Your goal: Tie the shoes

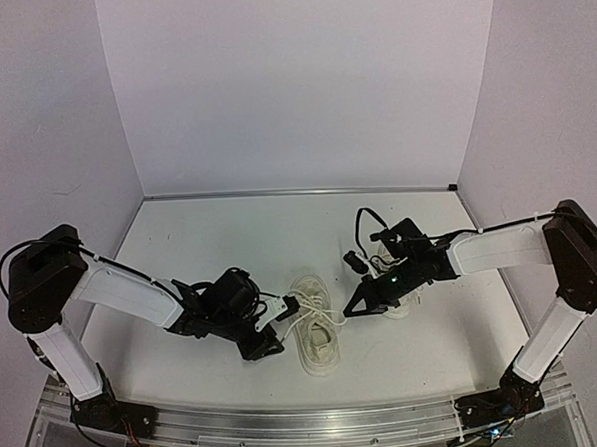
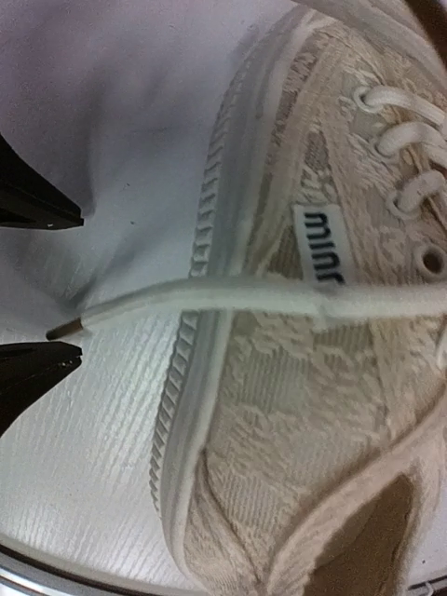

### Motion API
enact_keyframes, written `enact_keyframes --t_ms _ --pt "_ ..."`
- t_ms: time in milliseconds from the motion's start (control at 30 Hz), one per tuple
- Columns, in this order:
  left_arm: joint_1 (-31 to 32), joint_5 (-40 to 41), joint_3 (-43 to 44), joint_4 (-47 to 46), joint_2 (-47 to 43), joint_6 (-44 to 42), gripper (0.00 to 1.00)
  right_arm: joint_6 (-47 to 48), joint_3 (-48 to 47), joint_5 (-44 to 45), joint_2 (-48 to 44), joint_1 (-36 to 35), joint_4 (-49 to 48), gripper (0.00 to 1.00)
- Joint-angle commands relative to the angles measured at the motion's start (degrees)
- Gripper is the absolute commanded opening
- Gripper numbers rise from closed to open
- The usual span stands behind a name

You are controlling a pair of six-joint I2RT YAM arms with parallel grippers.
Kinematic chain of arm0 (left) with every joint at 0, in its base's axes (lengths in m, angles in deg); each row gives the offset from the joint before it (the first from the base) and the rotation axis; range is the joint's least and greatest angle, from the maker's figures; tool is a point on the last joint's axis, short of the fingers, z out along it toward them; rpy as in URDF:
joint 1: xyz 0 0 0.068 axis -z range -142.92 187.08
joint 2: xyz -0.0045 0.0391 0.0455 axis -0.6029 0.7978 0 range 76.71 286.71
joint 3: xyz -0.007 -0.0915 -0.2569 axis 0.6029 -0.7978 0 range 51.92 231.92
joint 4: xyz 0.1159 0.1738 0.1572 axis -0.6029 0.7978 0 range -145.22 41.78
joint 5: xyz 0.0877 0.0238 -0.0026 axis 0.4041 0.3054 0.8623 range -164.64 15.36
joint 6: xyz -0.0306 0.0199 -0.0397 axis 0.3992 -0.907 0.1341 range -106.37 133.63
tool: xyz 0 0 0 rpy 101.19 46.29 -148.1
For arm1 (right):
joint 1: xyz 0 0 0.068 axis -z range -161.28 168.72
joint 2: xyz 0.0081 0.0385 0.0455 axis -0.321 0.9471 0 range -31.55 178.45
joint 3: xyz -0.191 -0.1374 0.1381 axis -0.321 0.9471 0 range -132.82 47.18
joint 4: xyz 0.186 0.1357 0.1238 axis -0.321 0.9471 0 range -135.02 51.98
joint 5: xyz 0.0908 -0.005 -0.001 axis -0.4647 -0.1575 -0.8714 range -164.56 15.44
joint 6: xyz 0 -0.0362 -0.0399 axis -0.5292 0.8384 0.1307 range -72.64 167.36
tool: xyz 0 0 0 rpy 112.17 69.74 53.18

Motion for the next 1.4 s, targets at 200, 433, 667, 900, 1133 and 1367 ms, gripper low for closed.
enact_keyframes --t_ms 200,433,667,900,1133,1367 --pt "1.70 -5.64 4.56 -2.01 -1.01 -1.19 0.12 1.29 -1.89 -0.15 1.02 -0.20 -0.20 0.00" --pt "3.55 -7.82 8.04 -0.69 -3.13 -3.11 0.00 0.98 -1.99 0.21 0.97 -0.18 -0.29 0.00" --pt "3.83 -10.77 14.36 1.49 -1.22 -4.39 0.02 0.92 -2.22 0.12 1.19 -0.17 -0.38 0.00" --pt "4.07 -12.86 20.11 3.48 3.72 -4.23 0.06 0.80 -2.27 0.22 1.41 -0.13 -0.55 0.00" --pt "5.46 -8.90 24.32 7.99 7.84 -6.24 0.26 0.74 -2.69 0.41 1.76 -0.14 -0.56 0.00" --pt "4.74 -5.07 16.43 7.02 -3.48 -8.78 0.55 1.00 -2.70 -0.32 2.01 -0.13 -0.44 0.00"
